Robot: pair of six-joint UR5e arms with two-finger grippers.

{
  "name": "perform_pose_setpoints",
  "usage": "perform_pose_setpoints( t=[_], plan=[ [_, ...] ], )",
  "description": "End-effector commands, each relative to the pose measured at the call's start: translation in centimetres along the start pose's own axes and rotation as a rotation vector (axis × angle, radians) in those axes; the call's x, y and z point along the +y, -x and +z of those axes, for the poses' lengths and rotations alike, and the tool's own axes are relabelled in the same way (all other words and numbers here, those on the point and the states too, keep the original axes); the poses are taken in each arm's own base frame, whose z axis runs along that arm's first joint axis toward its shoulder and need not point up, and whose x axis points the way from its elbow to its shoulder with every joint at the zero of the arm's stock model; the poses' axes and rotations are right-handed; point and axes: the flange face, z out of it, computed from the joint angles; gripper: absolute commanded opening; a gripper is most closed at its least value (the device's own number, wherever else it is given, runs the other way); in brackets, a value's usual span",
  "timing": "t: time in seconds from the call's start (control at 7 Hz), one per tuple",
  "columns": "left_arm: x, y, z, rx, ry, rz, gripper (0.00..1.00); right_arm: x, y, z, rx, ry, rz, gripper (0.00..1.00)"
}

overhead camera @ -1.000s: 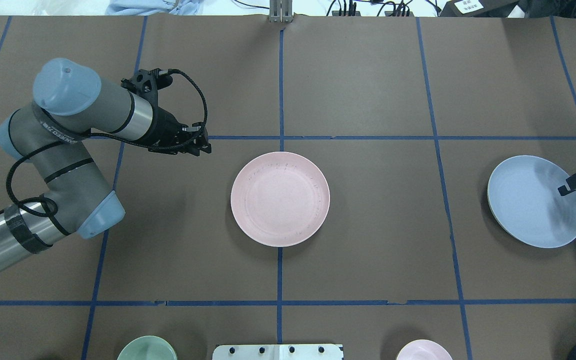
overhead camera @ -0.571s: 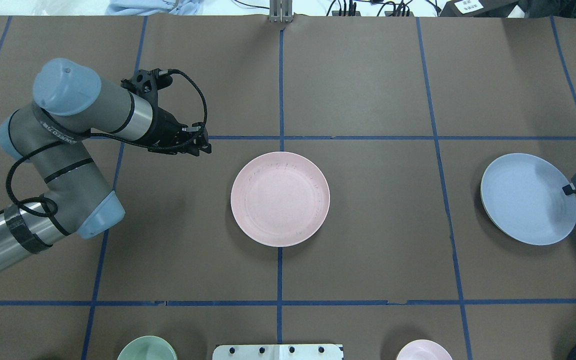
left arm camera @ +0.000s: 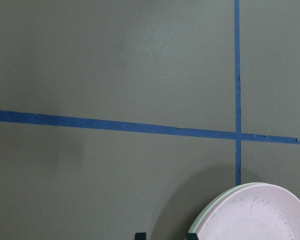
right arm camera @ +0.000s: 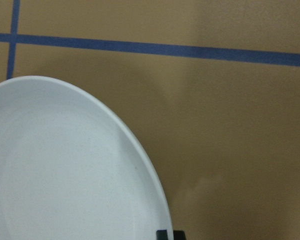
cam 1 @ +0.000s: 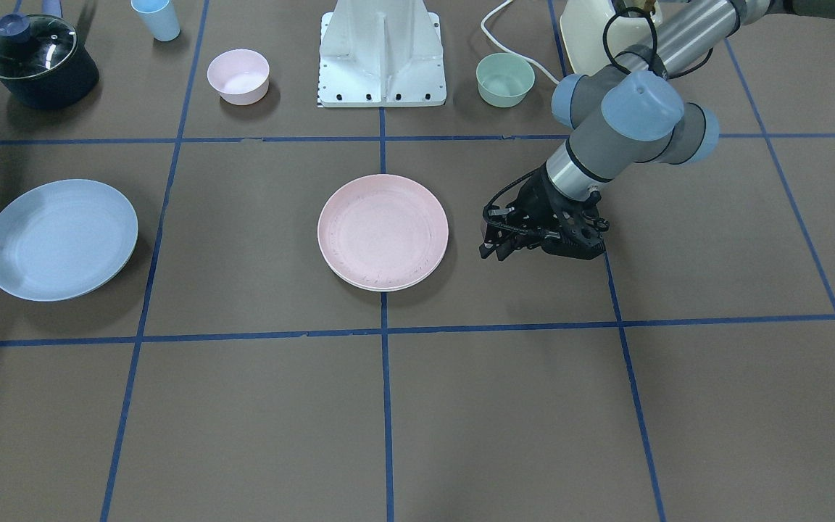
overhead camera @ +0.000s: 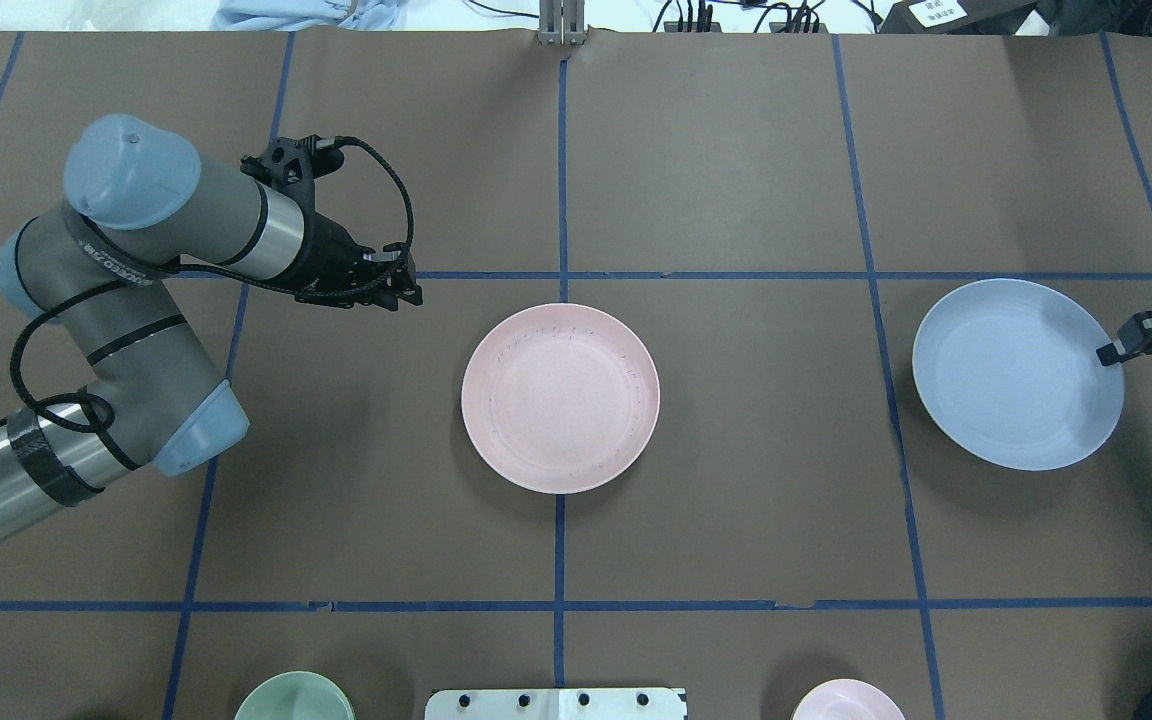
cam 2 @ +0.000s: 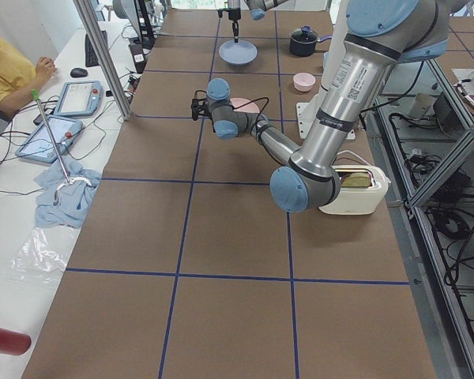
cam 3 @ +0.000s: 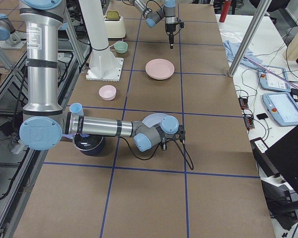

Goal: Stack three plates with pink and blue
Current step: 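Carry the light blue plate with the right gripper onto the pink plate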

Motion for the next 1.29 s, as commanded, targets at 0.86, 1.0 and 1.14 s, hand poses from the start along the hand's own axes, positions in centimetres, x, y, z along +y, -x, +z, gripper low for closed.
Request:
perform_pose_setpoints(
  t=[0.86,1.0,1.14],
  plan=[
    [-1.5,3.3,-1.2,-0.032,-0.022,0.051,0.38,-0.5,43.2,12.4,-0.150,-0.074,0.301,0.00],
    [-1.6,3.5,-1.1,-0.036,-0.023,0.049,0.38,1.0,45.0,14.3,-0.139,-0.093,0.285,0.00],
    [-1.6,3.6,-1.1,-0.036,-0.022,0.049,0.38,1.0,45.0,14.4,-0.138,-0.095,0.285,0.00]
  ],
)
